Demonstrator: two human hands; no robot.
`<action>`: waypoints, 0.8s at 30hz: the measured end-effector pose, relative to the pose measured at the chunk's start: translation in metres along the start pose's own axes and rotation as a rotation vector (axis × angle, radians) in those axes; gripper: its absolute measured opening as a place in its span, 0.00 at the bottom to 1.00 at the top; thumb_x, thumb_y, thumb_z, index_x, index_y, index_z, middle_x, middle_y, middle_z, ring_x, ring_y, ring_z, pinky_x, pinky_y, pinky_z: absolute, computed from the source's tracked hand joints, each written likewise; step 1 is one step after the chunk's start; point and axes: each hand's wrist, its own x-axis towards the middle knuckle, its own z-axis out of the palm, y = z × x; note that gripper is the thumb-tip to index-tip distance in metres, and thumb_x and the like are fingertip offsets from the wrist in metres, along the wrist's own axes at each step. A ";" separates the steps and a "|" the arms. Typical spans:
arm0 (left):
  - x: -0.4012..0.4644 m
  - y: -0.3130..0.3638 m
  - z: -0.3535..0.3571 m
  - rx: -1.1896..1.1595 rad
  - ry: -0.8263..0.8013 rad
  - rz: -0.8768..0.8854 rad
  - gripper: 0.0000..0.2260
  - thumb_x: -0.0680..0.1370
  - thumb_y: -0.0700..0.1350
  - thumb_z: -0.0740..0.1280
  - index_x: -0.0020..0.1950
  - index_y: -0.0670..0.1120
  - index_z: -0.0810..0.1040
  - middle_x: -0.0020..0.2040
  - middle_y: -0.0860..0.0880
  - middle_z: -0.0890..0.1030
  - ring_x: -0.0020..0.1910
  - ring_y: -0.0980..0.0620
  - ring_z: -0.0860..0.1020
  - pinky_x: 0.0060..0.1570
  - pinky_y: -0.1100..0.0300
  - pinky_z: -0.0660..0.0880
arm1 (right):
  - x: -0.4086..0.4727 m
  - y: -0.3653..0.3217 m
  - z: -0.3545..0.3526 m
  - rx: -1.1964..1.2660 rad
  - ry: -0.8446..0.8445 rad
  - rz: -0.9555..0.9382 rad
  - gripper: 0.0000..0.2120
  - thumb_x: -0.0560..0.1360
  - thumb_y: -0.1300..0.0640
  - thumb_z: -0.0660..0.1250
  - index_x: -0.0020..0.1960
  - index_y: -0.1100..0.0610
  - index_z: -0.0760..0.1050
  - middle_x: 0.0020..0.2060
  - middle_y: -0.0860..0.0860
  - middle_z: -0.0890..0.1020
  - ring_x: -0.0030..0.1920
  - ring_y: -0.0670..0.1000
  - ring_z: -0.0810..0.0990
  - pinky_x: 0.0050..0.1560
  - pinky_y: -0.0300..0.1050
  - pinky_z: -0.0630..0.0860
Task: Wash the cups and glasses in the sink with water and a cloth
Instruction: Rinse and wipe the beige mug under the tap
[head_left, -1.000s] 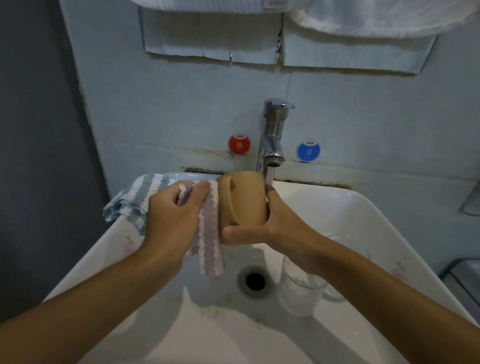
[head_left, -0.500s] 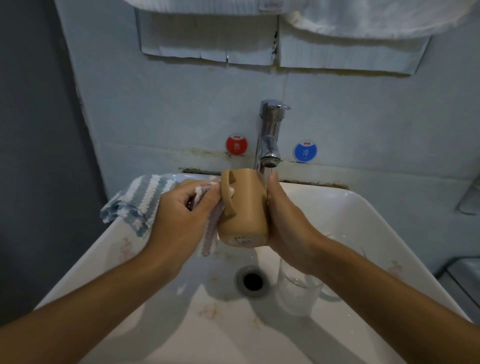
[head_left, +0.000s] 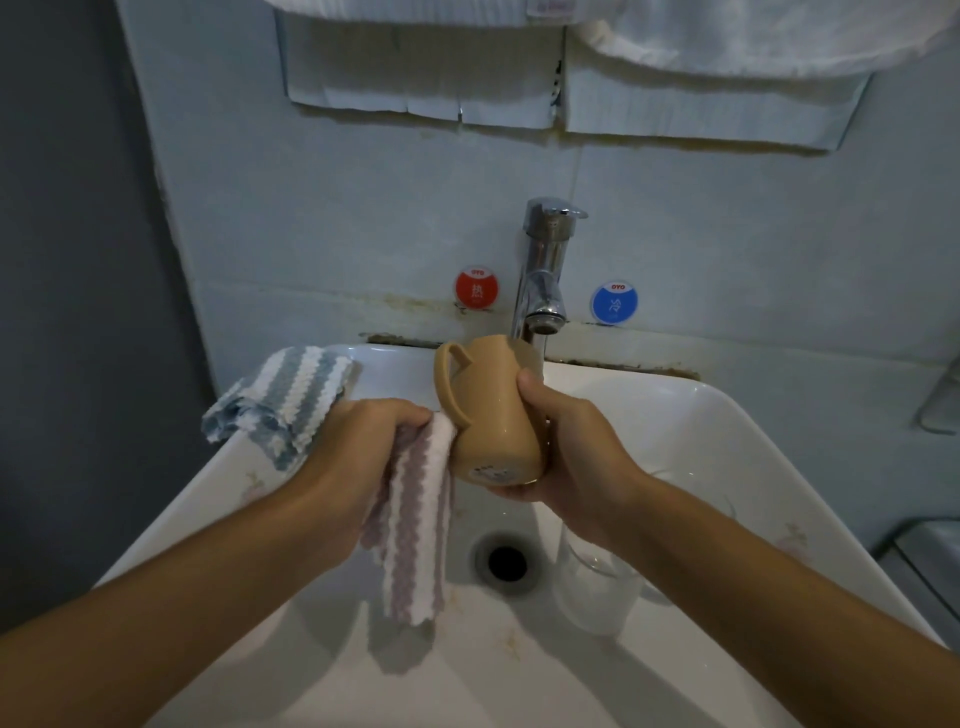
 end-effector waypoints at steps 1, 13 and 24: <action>-0.001 0.001 0.000 -0.010 -0.002 -0.003 0.09 0.70 0.45 0.68 0.39 0.40 0.83 0.37 0.38 0.80 0.37 0.43 0.79 0.44 0.51 0.73 | 0.000 -0.001 0.000 -0.006 0.012 -0.019 0.17 0.80 0.45 0.62 0.64 0.52 0.71 0.54 0.52 0.81 0.55 0.55 0.81 0.55 0.59 0.79; -0.010 0.004 0.005 0.350 0.203 0.741 0.13 0.79 0.49 0.67 0.38 0.44 0.81 0.30 0.45 0.79 0.30 0.51 0.78 0.31 0.56 0.75 | 0.000 0.008 0.003 -0.213 0.005 -0.078 0.37 0.65 0.43 0.77 0.67 0.51 0.65 0.60 0.50 0.77 0.58 0.53 0.79 0.50 0.50 0.81; -0.004 0.010 0.004 0.067 0.092 0.601 0.10 0.80 0.45 0.66 0.39 0.50 0.80 0.31 0.58 0.82 0.32 0.61 0.79 0.32 0.67 0.75 | 0.003 0.007 0.001 -0.166 0.051 -0.030 0.39 0.67 0.33 0.71 0.70 0.53 0.68 0.61 0.51 0.80 0.58 0.54 0.82 0.45 0.50 0.83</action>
